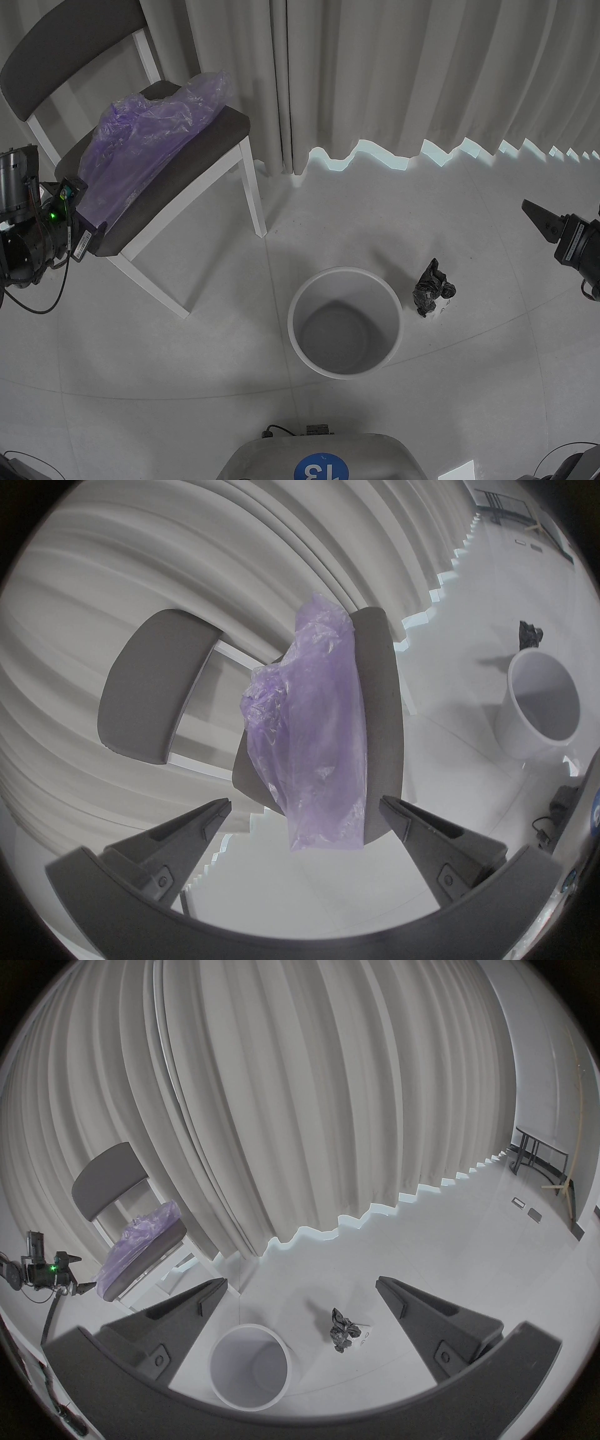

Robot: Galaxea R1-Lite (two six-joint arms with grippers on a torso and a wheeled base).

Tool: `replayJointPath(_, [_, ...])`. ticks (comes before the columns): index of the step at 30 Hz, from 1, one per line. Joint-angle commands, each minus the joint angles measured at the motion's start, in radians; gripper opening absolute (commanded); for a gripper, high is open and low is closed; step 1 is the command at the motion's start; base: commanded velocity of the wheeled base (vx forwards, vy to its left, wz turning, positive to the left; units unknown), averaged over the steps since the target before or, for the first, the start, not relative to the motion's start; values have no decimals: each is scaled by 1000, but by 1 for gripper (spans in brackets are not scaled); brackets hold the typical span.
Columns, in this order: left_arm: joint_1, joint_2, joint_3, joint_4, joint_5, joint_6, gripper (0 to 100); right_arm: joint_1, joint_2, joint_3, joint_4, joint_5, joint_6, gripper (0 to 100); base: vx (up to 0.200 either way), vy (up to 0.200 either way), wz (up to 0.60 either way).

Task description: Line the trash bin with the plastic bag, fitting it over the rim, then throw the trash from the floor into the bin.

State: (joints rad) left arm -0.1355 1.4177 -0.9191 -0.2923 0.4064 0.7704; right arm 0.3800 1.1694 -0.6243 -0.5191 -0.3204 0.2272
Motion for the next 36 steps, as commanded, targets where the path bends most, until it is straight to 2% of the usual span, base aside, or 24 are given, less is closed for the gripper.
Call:
replayJointPath(1, [1,18,29,-13,11,12,100,0,1,3,1,1,-3,100,0,0,0])
replayJointPath(8, [1,37,34,-13,12,29,100,0,15,6,-1,1,-3,100,0,0,0])
replayJointPath(15, [5,60,33,-53,61,99,100,0,16,9,-5,1,-3,100,0,0,0])
replayJointPath(21, [27,81,34,-123,66,179,100,0,16,11,-2,1,-3,100,0,0,0])
replayJointPath(28, [31,81,40,-131,111,184,100,0,19,11,-2,3,-3,100,0,0,0])
replayJointPath(36, [67,29,36,-148,111,190,100,0,19,11,-5,3,-3,100,0,0,0])
